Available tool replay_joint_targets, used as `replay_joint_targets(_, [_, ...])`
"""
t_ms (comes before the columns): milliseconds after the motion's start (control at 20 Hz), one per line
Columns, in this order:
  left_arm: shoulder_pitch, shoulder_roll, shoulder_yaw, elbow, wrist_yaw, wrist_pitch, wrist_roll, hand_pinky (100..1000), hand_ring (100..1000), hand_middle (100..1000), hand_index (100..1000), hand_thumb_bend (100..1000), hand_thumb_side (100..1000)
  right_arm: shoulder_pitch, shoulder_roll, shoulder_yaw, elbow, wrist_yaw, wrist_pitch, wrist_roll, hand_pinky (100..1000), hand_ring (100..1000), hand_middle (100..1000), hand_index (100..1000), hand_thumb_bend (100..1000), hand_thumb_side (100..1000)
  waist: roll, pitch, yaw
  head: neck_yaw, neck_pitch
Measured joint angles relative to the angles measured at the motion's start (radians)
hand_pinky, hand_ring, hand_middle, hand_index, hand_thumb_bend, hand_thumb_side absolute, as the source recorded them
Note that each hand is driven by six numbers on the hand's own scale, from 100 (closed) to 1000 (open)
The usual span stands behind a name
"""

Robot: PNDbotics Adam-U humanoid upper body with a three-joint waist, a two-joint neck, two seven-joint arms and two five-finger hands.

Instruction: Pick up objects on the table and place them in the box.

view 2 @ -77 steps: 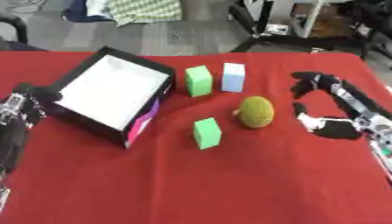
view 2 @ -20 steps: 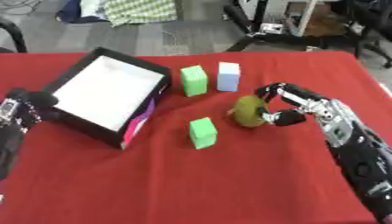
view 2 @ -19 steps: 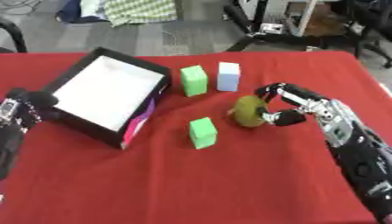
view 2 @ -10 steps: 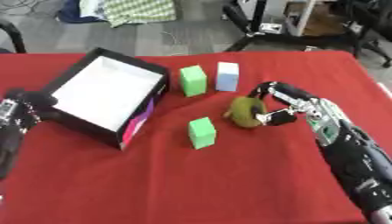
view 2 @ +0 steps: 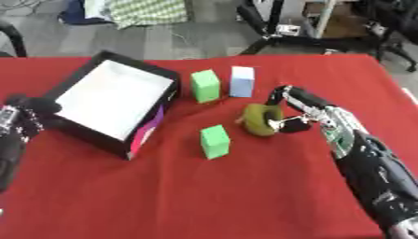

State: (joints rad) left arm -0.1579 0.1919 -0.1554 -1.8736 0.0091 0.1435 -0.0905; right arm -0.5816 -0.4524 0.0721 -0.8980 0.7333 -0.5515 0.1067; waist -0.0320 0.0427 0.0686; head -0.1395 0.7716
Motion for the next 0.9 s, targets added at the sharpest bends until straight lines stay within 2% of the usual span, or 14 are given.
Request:
replay_joint_targets(150, [0.0,0.0,0.0,0.0,0.0,0.0,0.0,739,801,646,709,100,880,0.0,0.0,0.008,-0.011,-0.001,-0.008,-0.051,899,605,555,339,100,206,0.0,0.0,0.0,-0.001,0.0])
replay_joint_targets(350, [0.0,0.0,0.0,0.0,0.0,0.0,0.0,740,802,646,709,100,880,0.001,0.0,0.015,-0.037,-0.025,-0.016,-0.078,904,601,549,341,100,216,0.0,0.0,0.0,-0.003,0.0])
replay_joint_targets(850, [-0.001,0.0,0.0,0.001,0.0,-0.001,-0.003,740,802,647,709,100,882,-0.034,-0.027,0.033,-0.157,-0.167,-0.012,-0.035,908,600,545,342,100,255,0.0,0.001,0.008,-0.005,0.0])
replay_joint_targets(900, [-0.003,0.0,0.0,0.001,0.0,-0.002,-0.004,740,802,647,709,100,882,-0.043,-0.032,0.034,-0.169,-0.185,-0.01,-0.026,908,601,546,342,100,381,0.0,0.003,0.011,-0.007,0.0])
